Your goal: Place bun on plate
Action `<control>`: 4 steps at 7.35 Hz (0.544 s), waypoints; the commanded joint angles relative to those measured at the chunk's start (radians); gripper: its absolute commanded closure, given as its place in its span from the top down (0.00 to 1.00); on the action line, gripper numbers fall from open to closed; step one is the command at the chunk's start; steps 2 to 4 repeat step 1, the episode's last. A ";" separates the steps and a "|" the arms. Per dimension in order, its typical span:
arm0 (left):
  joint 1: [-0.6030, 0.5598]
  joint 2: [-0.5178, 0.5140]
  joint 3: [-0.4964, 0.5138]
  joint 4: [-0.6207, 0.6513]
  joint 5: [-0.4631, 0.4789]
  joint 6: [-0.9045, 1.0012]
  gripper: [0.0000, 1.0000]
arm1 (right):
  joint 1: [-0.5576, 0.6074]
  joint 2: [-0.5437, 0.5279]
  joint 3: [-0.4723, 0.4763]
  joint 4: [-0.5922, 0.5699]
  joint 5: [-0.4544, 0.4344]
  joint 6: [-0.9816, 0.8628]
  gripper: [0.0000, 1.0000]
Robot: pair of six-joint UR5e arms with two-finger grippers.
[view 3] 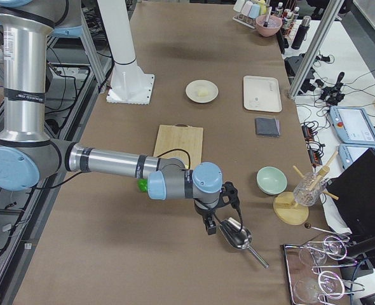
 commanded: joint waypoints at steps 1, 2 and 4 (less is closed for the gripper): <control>-0.012 -0.018 -0.029 0.038 -0.001 0.000 0.98 | -0.036 0.007 0.059 -0.002 -0.006 0.100 1.00; -0.012 -0.018 -0.029 0.038 -0.001 0.000 0.98 | -0.036 0.007 0.059 -0.002 -0.006 0.100 1.00; -0.012 -0.018 -0.029 0.038 -0.001 0.000 0.98 | -0.036 0.007 0.059 -0.002 -0.006 0.100 1.00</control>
